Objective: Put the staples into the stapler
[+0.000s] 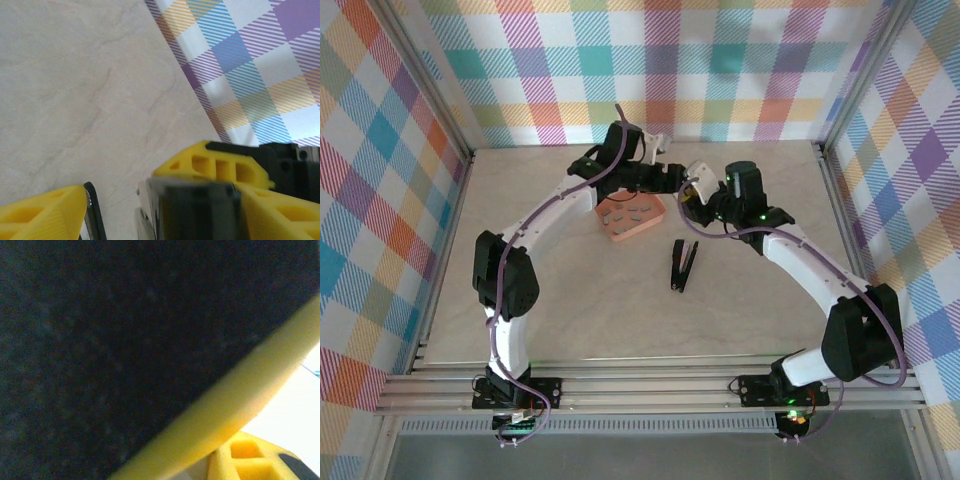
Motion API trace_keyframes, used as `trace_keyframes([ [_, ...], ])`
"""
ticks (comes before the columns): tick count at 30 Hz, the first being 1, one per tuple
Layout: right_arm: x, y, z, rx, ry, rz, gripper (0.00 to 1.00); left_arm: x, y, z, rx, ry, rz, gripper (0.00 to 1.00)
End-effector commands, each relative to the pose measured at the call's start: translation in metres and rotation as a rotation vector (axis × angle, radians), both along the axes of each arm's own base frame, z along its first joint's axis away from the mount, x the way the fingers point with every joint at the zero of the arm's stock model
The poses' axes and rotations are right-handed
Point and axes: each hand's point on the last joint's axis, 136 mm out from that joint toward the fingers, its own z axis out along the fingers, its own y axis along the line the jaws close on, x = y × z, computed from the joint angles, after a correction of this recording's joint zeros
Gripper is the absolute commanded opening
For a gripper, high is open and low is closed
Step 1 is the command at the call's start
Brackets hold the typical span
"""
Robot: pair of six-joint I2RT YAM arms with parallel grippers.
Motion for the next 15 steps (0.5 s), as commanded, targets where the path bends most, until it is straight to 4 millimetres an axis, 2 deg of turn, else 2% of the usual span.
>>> trace_keyframes([
  [1, 0.002, 0.006, 0.045, 0.081, -0.124, 0.017, 0.28, 0.004, -0.007, 0.02, -0.06, -0.036, -0.012, 0.56],
  [5, 0.01, -0.002, 0.041, 0.077, -0.105, -0.052, 0.28, 0.0, -0.009, 0.023, -0.079, -0.034, -0.041, 0.34],
  [8, 0.012, -0.006, 0.037, 0.076, -0.072, -0.087, 0.31, -0.003, -0.007, 0.025, -0.078, -0.039, -0.054, 0.23],
  [13, 0.007, -0.007, 0.03, 0.102, -0.016, -0.092, 0.44, -0.006, 0.002, 0.024, -0.045, -0.09, -0.073, 0.07],
  [15, 0.002, -0.006, 0.028, 0.117, 0.014, -0.074, 0.51, -0.007, 0.006, 0.027, -0.038, -0.131, -0.089, 0.03],
])
